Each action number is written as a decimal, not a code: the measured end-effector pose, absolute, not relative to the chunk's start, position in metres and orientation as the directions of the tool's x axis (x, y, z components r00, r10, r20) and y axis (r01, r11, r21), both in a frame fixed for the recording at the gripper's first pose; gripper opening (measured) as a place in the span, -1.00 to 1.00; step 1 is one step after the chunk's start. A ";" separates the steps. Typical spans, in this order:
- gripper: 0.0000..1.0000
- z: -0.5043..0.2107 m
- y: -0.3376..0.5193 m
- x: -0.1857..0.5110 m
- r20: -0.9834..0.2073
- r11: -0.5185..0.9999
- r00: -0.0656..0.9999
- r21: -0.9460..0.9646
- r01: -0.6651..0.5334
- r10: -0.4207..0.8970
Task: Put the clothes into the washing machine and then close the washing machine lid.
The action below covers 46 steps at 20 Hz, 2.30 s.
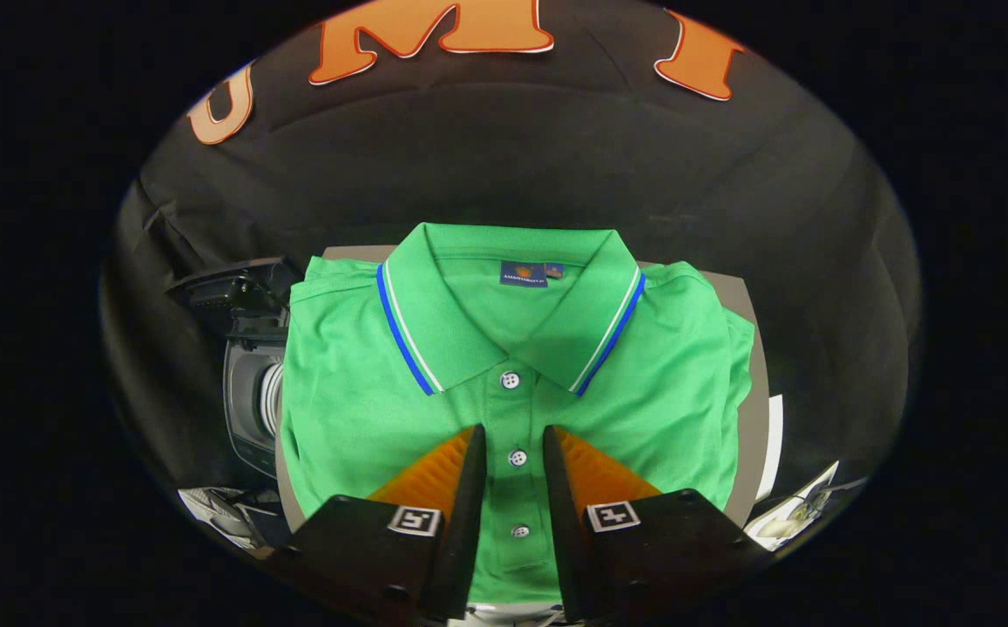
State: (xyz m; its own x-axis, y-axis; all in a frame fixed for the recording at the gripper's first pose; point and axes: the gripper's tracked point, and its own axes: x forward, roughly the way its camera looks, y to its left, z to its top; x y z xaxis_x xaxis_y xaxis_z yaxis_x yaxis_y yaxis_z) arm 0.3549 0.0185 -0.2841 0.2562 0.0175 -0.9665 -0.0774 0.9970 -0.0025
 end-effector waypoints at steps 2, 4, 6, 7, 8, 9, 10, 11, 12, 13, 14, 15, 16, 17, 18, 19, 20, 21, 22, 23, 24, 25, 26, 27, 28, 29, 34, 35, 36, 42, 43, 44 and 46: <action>-0.40 -0.286 0.017 0.358 -0.965 0.997 0.263 -0.012 -0.070 0.007; -0.42 -0.285 0.018 0.356 -0.966 0.998 0.259 -0.002 -0.062 0.014; -0.42 -0.285 0.018 0.357 -0.968 0.998 0.250 0.016 -0.056 0.029; -0.42 -0.284 0.020 0.358 -0.967 0.998 0.250 0.025 -0.063 0.040; -0.42 -0.282 0.019 0.359 -0.966 0.998 0.258 0.016 -0.058 0.030; -0.65 -0.284 0.019 0.359 -0.964 0.998 0.264 0.010 -0.069 0.028; -0.65 -0.284 0.017 0.357 -0.967 0.997 0.252 -0.002 -0.082 0.018; -0.65 -0.284 0.018 0.358 -0.969 0.997 0.247 -0.014 -0.081 0.006; -0.64 -0.283 0.019 0.359 -0.968 0.996 0.251 -0.030 -0.085 -0.008; -0.82 -0.282 0.018 0.358 -0.964 0.995 0.264 -0.043 -0.088 -0.018; -0.84 -0.283 0.018 0.360 -0.958 0.992 0.287 -0.053 -0.110 -0.019; -0.83 -0.280 0.016 0.359 -0.957 0.992 0.289 -0.054 -0.117 -0.018; -0.84 -0.281 0.018 0.361 -0.950 0.994 0.313 -0.039 -0.101 -0.006; -0.83 -0.280 0.018 0.361 -0.945 0.996 0.326 -0.020 -0.089 0.010; -0.83 -0.280 0.017 0.360 -0.940 0.997 0.339 0.003 -0.078 0.030; -0.84 -0.279 0.016 0.361 -0.933 0.997 0.355 0.027 -0.067 0.049; -0.83 -0.278 0.016 0.361 -0.925 0.998 0.375 0.047 -0.049 0.062; -0.84 -0.276 0.015 0.363 -0.912 0.997 0.405 0.058 -0.044 0.071; -0.83 -0.277 0.014 0.361 -0.905 0.997 0.419 0.066 -0.042 0.078; -0.84 -0.274 0.013 0.362 -0.892 0.997 0.445 0.074 -0.038 0.083; -0.84 -0.274 0.014 0.361 -0.880 0.996 0.466 0.084 -0.032 0.090; -0.84 -0.272 0.015 0.361 -0.869 0.995 0.485 0.095 -0.029 0.097; -0.84 -0.268 0.014 0.362 -0.856 0.994 0.507 0.105 -0.024 0.103; -0.84 -0.264 0.014 0.363 -0.842 0.993 0.528 0.116 -0.022 0.110; -0.84 -0.261 0.014 0.363 -0.828 0.991 0.548 0.129 -0.020 0.119; -0.84 -0.258 0.014 0.365 -0.812 0.990 0.570 0.138 -0.018 0.124; -0.84 -0.245 0.012 0.372 -0.750 0.980 0.640 0.196 -0.030 0.170; -0.84 -0.242 0.010 0.376 -0.734 0.977 0.655 0.210 -0.031 0.179; -0.84 -0.240 0.011 0.377 -0.721 0.974 0.666 0.224 -0.036 0.190; -0.84 -0.205 0.014 0.377 -0.609 0.950 0.751 0.302 -0.078 0.256; -0.84 -0.199 0.015 0.378 -0.592 0.946 0.760 0.310 -0.093 0.269; -0.84 -0.193 0.017 0.376 -0.572 0.943 0.773 0.316 -0.102 0.275; -0.84 -0.183 0.021 0.376 -0.543 0.941 0.790 0.315 -0.124 0.286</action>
